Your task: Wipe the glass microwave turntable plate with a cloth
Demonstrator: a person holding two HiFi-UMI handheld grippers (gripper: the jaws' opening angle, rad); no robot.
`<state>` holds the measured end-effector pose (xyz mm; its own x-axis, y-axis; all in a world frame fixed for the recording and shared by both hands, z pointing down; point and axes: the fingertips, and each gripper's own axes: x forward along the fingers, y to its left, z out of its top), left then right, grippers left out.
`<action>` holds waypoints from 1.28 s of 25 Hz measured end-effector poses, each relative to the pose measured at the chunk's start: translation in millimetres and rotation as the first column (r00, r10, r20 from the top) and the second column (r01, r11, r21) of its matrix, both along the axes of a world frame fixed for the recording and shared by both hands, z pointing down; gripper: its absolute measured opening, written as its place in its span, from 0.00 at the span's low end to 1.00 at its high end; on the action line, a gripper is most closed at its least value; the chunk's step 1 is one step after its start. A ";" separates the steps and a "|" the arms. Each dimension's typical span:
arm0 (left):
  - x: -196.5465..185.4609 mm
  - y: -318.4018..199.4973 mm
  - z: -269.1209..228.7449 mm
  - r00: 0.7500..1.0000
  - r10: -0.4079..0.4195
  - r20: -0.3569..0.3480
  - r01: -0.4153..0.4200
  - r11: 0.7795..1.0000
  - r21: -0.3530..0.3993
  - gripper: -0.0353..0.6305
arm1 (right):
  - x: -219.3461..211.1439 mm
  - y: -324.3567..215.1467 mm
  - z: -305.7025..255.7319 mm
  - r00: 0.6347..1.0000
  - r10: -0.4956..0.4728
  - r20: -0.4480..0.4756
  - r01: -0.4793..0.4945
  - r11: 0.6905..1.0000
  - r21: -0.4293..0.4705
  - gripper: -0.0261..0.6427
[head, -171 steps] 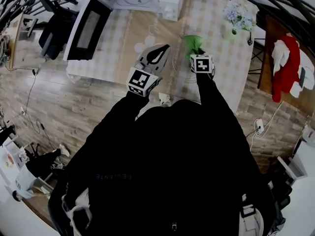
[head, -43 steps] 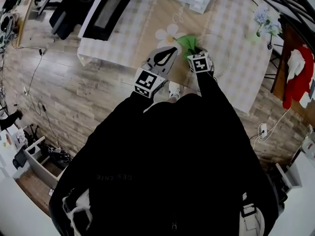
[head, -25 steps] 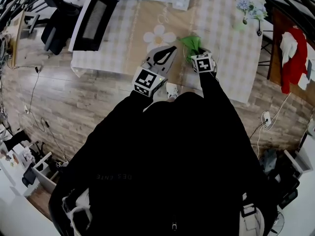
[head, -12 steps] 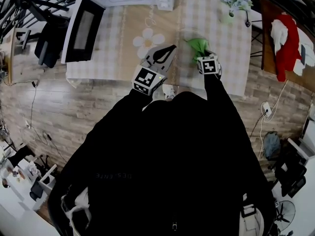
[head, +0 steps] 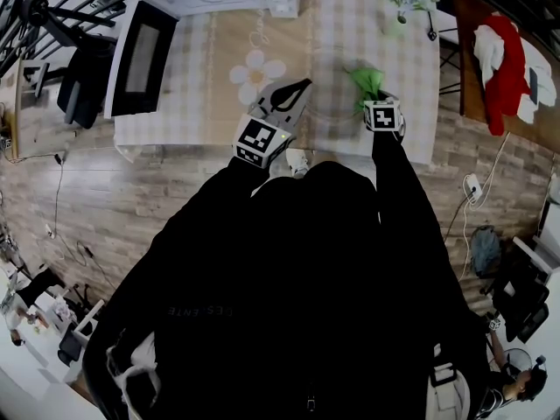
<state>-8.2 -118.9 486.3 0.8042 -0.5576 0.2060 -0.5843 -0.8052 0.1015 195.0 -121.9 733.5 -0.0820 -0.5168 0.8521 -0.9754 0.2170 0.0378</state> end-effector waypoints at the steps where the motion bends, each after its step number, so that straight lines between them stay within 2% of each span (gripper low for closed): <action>1: -0.7 0.8 -0.1 1.000 0.000 -0.001 0.000 1.000 0.000 0.09 | 4.2 1.4 -0.3 1.000 0.013 -0.003 -0.013 1.000 -0.002 0.20; 7: -9.7 5.7 1.8 1.000 -0.018 -0.008 0.018 1.000 0.000 0.09 | 24.6 8.5 -7.1 0.997 0.082 -0.007 -0.082 0.997 0.008 0.20; 12: -20.1 6.2 3.0 0.999 -0.042 -0.014 0.042 0.999 -0.003 0.09 | 6.9 3.9 -25.8 0.996 0.070 0.049 -0.073 0.996 0.059 0.20; 21: -39.6 12.0 1.6 0.997 -0.080 -0.017 0.080 0.997 0.005 0.09 | -95.1 -0.5 -33.1 0.982 -0.055 0.181 0.040 0.996 0.085 0.20; 27: -55.9 19.5 3.0 0.994 -0.111 -0.010 0.111 0.994 0.006 0.09 | -164.0 4.3 -31.3 0.964 -0.164 0.211 0.150 0.985 0.080 0.20; 32: -74.6 25.5 6.8 0.990 -0.144 -0.002 0.144 0.990 0.003 0.09 | -205.2 7.6 -23.6 0.947 -0.234 0.221 0.225 0.972 0.067 0.20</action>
